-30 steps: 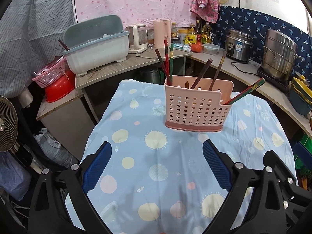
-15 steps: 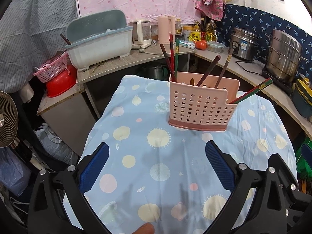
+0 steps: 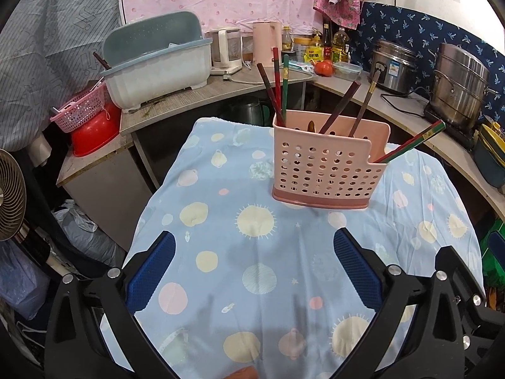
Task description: Organize utensils
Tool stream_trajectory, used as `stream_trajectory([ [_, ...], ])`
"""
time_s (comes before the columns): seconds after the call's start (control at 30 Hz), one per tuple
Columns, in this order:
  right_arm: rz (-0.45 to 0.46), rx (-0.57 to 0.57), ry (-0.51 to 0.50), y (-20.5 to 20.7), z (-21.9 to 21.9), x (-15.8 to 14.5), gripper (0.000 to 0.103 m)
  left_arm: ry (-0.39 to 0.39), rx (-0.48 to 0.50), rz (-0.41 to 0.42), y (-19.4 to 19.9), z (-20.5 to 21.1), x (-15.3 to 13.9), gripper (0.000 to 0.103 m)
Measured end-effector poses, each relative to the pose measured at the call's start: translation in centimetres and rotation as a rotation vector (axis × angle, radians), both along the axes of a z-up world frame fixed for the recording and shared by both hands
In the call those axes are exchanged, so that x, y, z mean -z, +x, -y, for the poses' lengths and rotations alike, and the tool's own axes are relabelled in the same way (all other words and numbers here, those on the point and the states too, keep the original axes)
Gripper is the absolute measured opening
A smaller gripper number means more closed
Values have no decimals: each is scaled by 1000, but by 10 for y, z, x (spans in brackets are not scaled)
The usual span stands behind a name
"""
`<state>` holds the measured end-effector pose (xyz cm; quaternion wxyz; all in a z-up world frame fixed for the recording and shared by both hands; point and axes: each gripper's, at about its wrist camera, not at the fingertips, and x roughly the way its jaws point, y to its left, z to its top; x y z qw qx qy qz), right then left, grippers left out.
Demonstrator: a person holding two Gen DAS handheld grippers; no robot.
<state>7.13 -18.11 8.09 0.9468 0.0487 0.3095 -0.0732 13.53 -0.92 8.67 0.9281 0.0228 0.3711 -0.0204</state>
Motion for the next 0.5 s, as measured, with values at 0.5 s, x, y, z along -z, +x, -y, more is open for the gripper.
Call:
stream_trajectory([
  [0.5, 2, 1, -2, 1, -1, 2, 97, 11, -3, 9, 1, 0, -1, 96],
])
